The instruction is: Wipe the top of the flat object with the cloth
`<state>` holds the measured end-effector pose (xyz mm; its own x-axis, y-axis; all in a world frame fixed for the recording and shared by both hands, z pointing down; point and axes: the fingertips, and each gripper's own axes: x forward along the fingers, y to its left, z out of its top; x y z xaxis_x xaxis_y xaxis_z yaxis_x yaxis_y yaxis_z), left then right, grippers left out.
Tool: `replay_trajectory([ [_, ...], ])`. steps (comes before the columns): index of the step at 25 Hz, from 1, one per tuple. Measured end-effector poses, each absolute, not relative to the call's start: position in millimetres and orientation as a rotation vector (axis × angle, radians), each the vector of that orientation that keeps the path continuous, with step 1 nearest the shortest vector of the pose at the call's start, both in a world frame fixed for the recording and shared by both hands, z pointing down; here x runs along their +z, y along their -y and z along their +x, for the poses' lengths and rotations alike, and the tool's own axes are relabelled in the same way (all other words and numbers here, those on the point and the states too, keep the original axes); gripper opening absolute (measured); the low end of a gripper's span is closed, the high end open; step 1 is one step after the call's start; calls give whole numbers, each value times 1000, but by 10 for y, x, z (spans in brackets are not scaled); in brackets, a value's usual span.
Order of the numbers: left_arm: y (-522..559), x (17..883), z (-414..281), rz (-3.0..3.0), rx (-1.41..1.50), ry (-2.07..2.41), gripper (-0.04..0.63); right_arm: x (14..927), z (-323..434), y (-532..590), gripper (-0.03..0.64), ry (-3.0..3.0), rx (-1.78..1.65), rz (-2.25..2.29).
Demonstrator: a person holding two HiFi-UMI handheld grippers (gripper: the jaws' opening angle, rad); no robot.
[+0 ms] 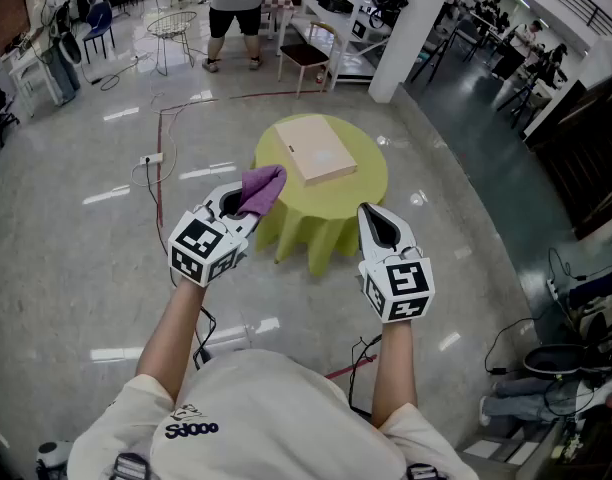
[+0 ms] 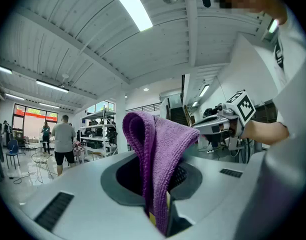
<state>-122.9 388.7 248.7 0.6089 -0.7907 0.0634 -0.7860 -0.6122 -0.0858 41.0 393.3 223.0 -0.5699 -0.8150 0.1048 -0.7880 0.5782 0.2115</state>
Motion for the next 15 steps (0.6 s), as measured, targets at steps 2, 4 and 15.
replay_trajectory([
  [2, -3895, 2506, -1222, -2773, -152, -1368, 64, 2239, 427, -3935, 9, 2618, -203, 1345],
  [4, -3898, 2520, -1208, -2774, -158, -1373, 64, 2250, 451, -3923, 9, 2619, -191, 1354],
  [15, -3942, 2644, -1122, -2781, -195, -1433, 64, 2406, 571, -3900, 9, 2672, -108, 1340],
])
